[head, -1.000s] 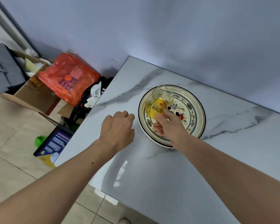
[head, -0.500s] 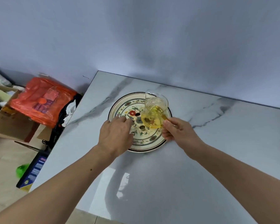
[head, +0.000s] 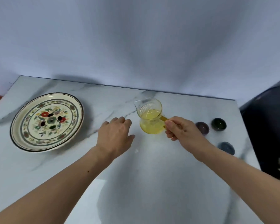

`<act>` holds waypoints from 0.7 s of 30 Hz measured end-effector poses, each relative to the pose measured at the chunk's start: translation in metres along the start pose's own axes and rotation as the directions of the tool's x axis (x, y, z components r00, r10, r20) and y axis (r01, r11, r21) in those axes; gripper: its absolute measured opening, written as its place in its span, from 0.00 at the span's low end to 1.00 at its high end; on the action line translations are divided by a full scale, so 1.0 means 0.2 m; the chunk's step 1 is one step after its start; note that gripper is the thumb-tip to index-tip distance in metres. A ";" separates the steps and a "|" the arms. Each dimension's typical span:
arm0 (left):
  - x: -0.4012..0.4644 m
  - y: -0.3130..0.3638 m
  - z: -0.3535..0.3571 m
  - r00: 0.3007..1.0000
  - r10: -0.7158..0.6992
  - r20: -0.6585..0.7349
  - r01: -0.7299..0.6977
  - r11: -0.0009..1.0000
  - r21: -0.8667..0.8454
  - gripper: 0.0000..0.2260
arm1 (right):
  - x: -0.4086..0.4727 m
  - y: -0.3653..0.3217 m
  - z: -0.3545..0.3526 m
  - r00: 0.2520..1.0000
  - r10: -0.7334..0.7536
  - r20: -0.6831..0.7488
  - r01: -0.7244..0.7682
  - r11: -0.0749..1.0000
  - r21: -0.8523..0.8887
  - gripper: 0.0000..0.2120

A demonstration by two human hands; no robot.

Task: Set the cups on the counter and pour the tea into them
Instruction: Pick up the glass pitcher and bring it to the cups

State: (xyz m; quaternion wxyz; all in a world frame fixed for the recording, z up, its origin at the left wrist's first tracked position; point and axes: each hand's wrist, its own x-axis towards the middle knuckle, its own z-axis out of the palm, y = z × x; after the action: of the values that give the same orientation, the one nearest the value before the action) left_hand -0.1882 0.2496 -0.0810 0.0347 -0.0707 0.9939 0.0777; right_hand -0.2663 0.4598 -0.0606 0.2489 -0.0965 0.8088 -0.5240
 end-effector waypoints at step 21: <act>0.50 1.36 0.42 0.981 0.191 0.047 -0.189 0.981 -0.040 0.20 | -0.15 0.68 -1.39 0.954 -0.045 -0.296 -0.005 0.986 -0.166 0.13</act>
State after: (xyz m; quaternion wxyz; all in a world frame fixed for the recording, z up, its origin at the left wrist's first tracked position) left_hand -0.3220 0.5162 -0.1301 0.0510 0.0258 0.9933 0.1000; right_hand -0.3676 0.7535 -0.0819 0.1095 -0.0447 0.8766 -0.4664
